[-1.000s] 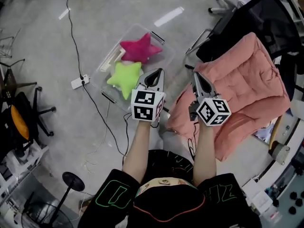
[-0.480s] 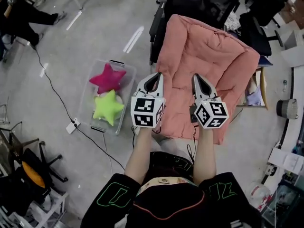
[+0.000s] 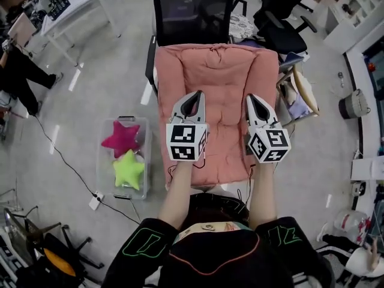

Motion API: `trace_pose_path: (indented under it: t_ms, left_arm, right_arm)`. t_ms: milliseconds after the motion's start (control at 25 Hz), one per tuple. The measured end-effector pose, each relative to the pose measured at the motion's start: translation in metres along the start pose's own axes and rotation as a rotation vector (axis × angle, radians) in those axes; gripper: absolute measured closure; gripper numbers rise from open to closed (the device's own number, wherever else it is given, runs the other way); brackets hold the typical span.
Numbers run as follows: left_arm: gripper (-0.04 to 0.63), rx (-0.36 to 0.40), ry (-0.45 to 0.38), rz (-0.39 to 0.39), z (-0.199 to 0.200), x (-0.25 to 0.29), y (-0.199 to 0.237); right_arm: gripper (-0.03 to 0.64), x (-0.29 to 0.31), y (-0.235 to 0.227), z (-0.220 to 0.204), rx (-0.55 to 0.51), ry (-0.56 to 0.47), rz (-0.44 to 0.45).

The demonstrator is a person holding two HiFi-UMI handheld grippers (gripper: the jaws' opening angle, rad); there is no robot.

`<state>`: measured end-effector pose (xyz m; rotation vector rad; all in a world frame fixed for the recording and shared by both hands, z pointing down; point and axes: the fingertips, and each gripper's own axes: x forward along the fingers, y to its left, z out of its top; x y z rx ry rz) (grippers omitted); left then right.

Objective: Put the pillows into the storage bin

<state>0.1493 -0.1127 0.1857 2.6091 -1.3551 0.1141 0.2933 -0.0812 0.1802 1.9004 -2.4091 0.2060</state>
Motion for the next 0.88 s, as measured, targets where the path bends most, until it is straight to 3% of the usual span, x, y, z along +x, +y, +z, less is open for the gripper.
trace_pose_path:
  t_ms: [120, 320, 880]
  left_arm:
    - [0.601, 0.03, -0.017, -0.034, 0.012, 0.009, -0.029]
    - [0.601, 0.09, -0.034, -0.021, 0.023, 0.019, -0.056]
    - [0.6, 0.119, -0.074, 0.002, 0.034, 0.022, -0.084]
  right_arm:
    - [0.614, -0.015, -0.022, 0.012, -0.005, -0.027, -0.027]
    - [0.614, -0.032, -0.048, 0.024, -0.026, -0.056, -0.042]
    - [0.614, -0.056, -0.074, 0.039, -0.061, -0.104, -0.046]
